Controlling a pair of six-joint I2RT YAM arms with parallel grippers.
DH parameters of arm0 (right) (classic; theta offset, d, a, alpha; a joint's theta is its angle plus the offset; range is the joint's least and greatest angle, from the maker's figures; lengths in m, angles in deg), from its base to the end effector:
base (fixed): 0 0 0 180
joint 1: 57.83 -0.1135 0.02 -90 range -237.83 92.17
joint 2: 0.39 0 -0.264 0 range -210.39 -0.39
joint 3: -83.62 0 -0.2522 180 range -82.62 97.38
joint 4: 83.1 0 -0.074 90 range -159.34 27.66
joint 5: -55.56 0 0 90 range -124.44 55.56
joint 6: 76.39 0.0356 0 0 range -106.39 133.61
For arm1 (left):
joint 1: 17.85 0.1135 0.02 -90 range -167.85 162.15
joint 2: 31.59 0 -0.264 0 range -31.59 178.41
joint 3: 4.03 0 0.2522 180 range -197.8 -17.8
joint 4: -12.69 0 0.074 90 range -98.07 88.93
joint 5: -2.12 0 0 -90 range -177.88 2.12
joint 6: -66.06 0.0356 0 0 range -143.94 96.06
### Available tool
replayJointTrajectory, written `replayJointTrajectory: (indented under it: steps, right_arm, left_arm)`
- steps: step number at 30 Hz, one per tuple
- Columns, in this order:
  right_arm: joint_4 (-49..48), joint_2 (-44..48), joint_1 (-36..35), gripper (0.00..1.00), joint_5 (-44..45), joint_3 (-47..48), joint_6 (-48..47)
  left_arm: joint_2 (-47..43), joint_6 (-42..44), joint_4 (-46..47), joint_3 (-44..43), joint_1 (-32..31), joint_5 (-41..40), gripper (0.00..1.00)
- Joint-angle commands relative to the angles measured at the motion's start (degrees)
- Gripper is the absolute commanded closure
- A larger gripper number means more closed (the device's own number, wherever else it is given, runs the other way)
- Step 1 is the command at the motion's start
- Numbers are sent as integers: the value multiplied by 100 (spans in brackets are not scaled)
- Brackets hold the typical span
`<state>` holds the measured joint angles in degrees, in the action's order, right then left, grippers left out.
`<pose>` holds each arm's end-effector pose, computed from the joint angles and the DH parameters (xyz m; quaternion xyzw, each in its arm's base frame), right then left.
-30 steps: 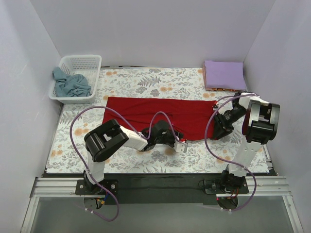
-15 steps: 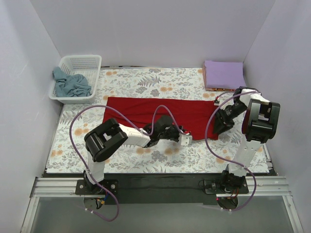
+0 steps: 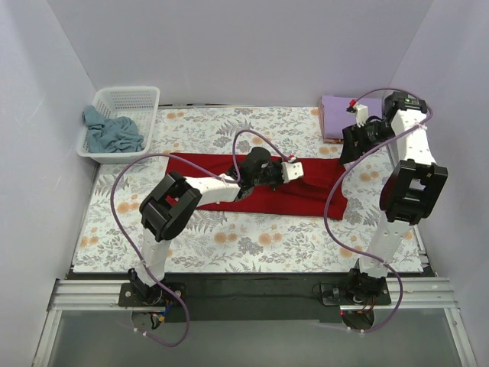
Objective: Fold and stack the t-shirts
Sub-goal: Fold the tshirt
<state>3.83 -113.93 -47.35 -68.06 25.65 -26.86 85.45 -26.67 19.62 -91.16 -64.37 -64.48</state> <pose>0.3926 -0.0526 0.2912 -0.2746 0.9124 0.2183 0.2108 0.3041 -0.3412 0.1812 0.4083 0.7158 -0.3790 0.4210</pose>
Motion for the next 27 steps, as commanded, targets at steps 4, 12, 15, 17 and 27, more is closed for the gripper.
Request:
replayJointTrajectory:
  steps: [4, 12, 15, 17, 27]
  right_arm:
    - [216, -449, -151, 12, -609, 19, -1041]
    - [32, -1003, -345, 9, -602, 45, -911]
    - [-30, -1153, -345, 17, -338, -33, -603]
    - [-127, -1145, -336, 25, -137, -261, -463]
    - [-391, -1276, -345, 43, -153, -807, -190]
  left_arm:
    - [205, -703, -469, -248, 108, 156, 100]
    - [452, -1196, -601, -424, 407, 253, 100]
    - [478, -1204, -566, -389, 407, 279, 100]
    - [478, -1231, -548, -372, 407, 297, 100]
    - [531, -1196, -548, -363, 407, 271, 100]
